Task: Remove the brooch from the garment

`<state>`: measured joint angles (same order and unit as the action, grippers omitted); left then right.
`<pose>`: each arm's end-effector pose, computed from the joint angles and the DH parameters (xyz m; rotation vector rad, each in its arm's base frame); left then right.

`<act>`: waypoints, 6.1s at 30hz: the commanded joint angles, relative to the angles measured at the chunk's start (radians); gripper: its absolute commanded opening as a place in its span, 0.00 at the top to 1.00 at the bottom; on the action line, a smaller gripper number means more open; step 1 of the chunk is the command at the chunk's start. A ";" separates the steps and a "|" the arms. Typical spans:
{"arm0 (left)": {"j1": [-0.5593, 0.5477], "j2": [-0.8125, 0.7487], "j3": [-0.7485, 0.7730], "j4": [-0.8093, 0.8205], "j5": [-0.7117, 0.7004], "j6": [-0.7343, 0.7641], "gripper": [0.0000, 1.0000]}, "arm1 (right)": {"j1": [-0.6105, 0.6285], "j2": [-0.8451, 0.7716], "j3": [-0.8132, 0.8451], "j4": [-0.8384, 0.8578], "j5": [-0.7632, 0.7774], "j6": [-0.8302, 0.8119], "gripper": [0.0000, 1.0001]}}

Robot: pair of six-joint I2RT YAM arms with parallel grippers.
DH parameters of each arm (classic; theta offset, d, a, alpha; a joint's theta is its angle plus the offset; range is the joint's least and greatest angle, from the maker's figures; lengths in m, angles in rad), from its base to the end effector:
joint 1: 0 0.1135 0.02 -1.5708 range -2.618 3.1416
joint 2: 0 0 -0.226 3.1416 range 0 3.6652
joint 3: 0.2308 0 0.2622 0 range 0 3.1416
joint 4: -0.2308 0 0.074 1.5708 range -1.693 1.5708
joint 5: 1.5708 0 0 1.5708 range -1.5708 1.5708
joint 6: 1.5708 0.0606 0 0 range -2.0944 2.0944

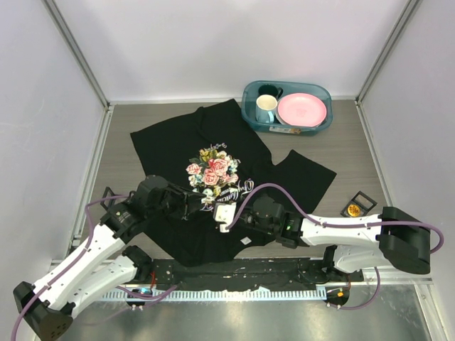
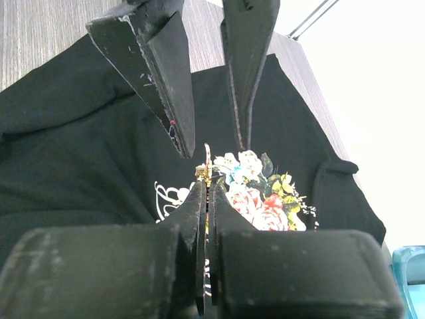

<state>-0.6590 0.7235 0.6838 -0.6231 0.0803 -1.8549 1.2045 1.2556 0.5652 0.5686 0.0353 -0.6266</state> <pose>0.1662 -0.1349 0.2302 -1.4505 2.2220 -1.2643 0.1161 0.2966 0.1957 -1.3384 1.0622 0.4020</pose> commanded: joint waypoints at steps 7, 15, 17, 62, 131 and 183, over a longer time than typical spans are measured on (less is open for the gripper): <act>-0.001 0.010 -0.015 0.077 0.010 0.003 0.69 | 0.012 -0.009 0.050 0.051 0.008 -0.010 0.99; -0.001 0.002 -0.021 0.075 0.010 0.003 0.76 | 0.013 -0.002 0.058 0.051 0.012 -0.012 0.99; -0.001 -0.002 -0.023 0.074 0.007 0.003 0.81 | 0.017 -0.002 0.059 0.050 0.014 -0.013 0.99; 0.915 -0.148 -0.267 0.270 -0.166 0.767 1.00 | 0.013 -0.439 -0.175 -0.102 0.144 0.660 0.34; 1.208 -0.167 -0.644 0.801 -0.194 0.706 1.00 | 0.017 -0.607 -0.228 -0.108 0.031 0.737 0.35; 1.208 0.005 -0.665 0.902 -0.238 0.672 1.00 | 0.015 -0.616 -0.229 -0.105 0.005 0.743 0.35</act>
<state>0.5438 0.7269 0.0513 0.2951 -0.1318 -1.1969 1.2201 0.6598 0.3325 0.4217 0.0490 0.1085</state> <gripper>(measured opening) 0.010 0.652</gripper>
